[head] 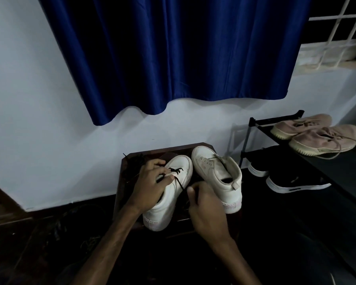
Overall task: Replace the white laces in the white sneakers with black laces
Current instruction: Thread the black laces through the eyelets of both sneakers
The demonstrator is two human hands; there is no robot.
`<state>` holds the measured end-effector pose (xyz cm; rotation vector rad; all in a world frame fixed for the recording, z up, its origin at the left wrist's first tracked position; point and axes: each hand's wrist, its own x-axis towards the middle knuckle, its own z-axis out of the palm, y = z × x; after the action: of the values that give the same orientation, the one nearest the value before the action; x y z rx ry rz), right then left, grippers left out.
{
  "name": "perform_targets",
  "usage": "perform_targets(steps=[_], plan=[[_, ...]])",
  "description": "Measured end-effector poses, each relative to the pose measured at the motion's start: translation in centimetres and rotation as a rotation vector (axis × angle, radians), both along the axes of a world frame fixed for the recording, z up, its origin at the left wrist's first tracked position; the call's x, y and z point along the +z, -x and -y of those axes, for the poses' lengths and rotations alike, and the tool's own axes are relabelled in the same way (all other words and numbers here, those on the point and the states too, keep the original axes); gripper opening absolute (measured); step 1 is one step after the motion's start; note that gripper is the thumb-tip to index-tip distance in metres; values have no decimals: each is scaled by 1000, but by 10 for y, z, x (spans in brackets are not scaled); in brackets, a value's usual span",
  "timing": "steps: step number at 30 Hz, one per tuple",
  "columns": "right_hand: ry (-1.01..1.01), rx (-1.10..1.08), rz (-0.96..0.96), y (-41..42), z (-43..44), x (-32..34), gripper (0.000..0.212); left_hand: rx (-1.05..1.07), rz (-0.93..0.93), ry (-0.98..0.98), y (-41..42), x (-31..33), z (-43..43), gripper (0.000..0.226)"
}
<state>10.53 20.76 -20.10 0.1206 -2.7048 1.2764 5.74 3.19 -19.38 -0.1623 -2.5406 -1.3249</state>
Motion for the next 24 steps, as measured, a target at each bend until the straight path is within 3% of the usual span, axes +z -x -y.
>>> perform_targets(steps=[3, 6, 12, 16, 24], plan=[[-123, 27, -60, 19, 12, 25, 36, -4, 2, 32, -2, 3, -2, 46], [-169, 100, -60, 33, 22, 24, 27, -1, 21, 38, -3, 5, -2, 53], [-54, 153, 84, 23, 2, -14, 18, -5, 22, 93, -4, 8, -3, 32], [44, 120, 42, 28, 2, -4, 27, -23, -1, 76, -4, 5, -1, 41], [-6, 154, -13, 35, 13, 7, 29, -10, -5, 108, -4, 7, -3, 44]])
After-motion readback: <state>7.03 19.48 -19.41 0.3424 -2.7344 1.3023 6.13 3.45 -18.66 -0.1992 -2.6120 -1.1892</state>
